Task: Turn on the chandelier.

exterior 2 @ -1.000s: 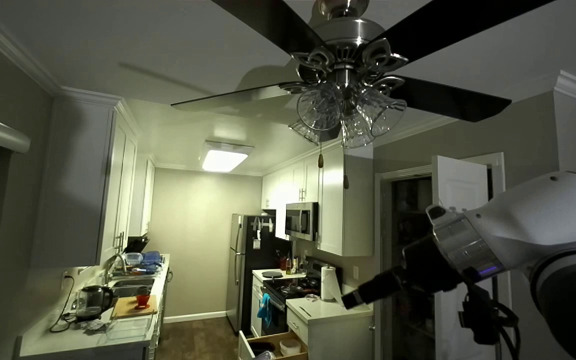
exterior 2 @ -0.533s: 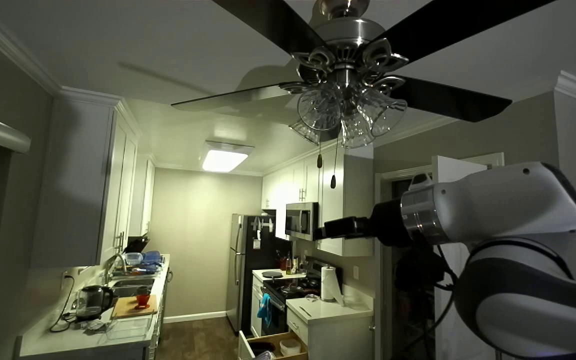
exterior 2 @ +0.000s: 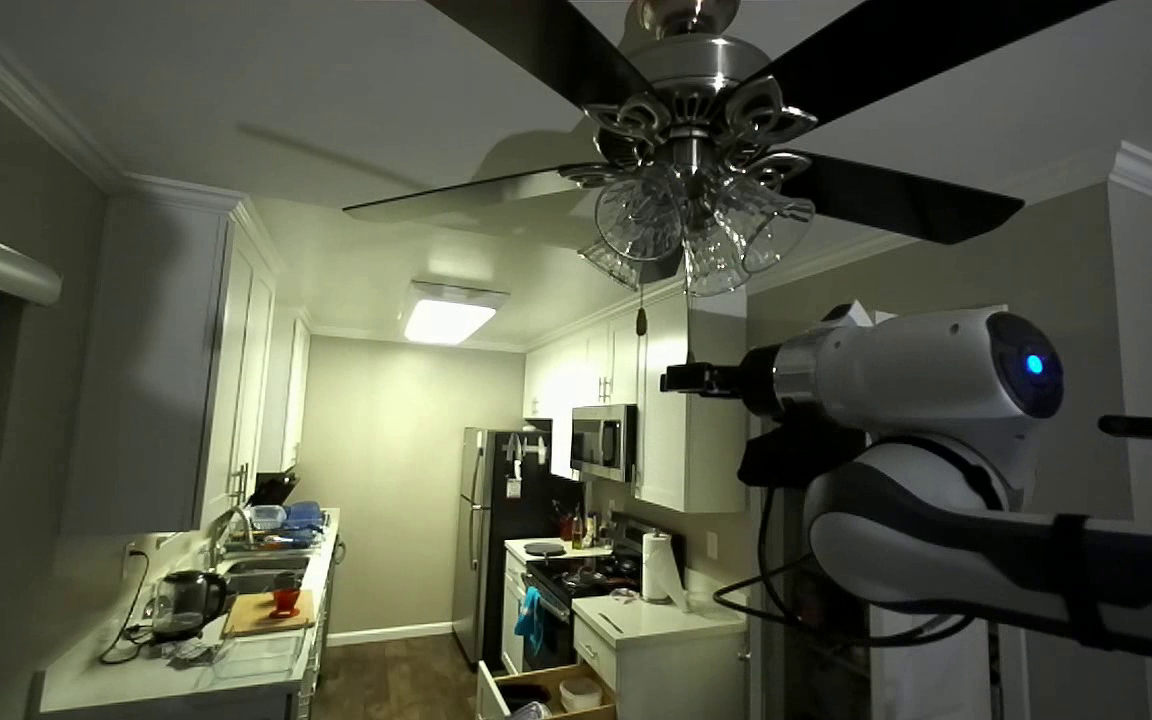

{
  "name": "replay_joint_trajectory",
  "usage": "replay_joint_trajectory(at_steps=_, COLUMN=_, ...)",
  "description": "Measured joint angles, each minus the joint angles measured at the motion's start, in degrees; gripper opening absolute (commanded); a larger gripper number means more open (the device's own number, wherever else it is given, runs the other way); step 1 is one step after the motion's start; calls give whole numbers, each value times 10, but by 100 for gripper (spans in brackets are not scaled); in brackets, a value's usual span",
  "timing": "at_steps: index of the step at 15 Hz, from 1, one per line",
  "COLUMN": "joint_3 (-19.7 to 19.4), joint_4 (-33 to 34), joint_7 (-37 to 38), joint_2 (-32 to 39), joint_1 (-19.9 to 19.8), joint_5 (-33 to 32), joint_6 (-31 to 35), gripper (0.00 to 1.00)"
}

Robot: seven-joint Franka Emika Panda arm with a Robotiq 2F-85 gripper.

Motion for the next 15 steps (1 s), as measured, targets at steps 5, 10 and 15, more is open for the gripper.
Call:
replay_joint_trajectory(at_steps=5, joint_3=8, joint_4=7, joint_7=1, joint_2=0, joint_1=-36, joint_5=4, joint_6=-18, gripper=100)
replay_joint_trajectory(at_steps=10, joint_3=8, joint_4=7, joint_7=1, joint_2=-4, joint_1=-30, joint_5=4, joint_6=-18, gripper=100)
replay_joint_trajectory(at_steps=15, joint_3=12, joint_4=13, joint_7=1, joint_2=-7, joint_1=-34, joint_5=4, joint_6=-17, gripper=100)
